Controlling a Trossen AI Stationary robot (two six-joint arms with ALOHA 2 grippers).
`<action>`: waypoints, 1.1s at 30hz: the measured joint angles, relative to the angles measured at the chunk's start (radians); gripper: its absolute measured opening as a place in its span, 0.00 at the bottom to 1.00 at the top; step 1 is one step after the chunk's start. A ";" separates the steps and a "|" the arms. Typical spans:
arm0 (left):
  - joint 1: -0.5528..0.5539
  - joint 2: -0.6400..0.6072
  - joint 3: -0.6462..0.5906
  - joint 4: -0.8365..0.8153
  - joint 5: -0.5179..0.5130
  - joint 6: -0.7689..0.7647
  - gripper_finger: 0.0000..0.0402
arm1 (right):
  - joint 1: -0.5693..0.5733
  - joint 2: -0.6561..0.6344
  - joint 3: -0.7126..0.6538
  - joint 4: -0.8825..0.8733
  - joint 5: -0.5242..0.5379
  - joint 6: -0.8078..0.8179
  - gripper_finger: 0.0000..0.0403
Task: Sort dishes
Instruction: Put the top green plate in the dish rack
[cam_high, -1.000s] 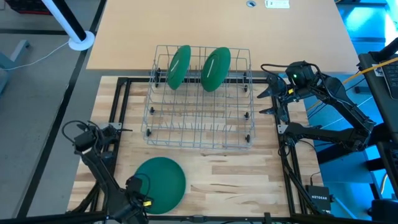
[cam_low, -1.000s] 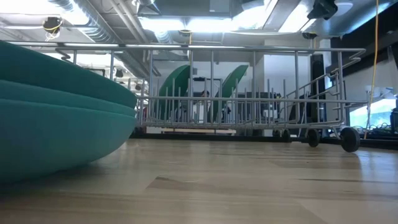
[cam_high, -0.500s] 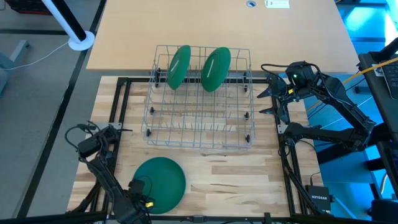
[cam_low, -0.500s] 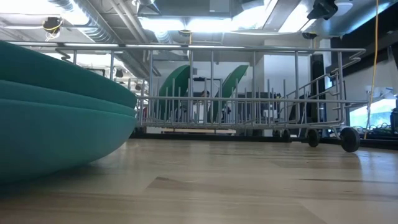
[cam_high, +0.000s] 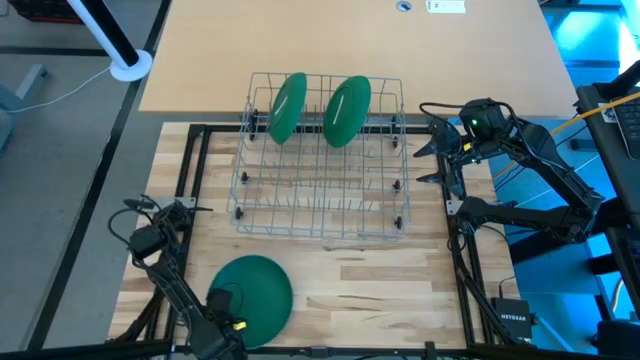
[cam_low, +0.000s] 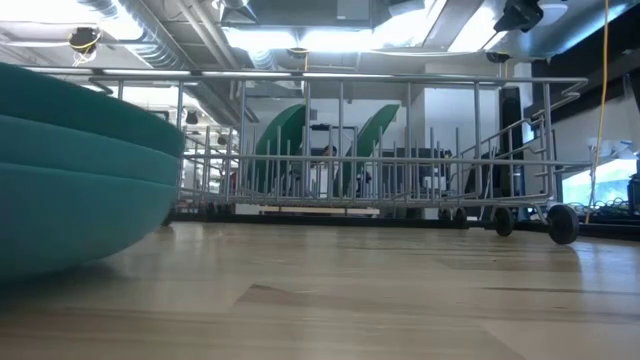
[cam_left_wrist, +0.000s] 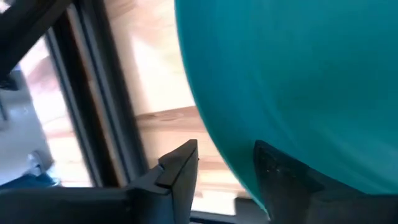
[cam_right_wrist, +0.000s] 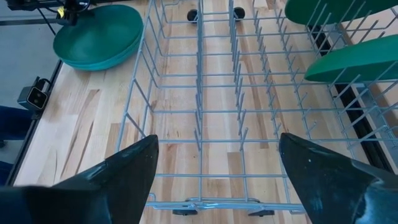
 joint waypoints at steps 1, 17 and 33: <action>0.000 -0.001 0.000 -0.004 0.006 0.003 0.34 | 0.000 0.000 0.000 0.001 0.002 0.000 0.84; -0.003 -0.002 0.000 -0.003 0.006 0.013 0.17 | 0.000 -0.001 -0.139 0.038 -0.011 0.098 0.84; -0.002 -0.003 0.000 0.003 0.005 0.036 0.17 | 0.336 0.001 -0.229 0.627 -0.031 0.409 0.84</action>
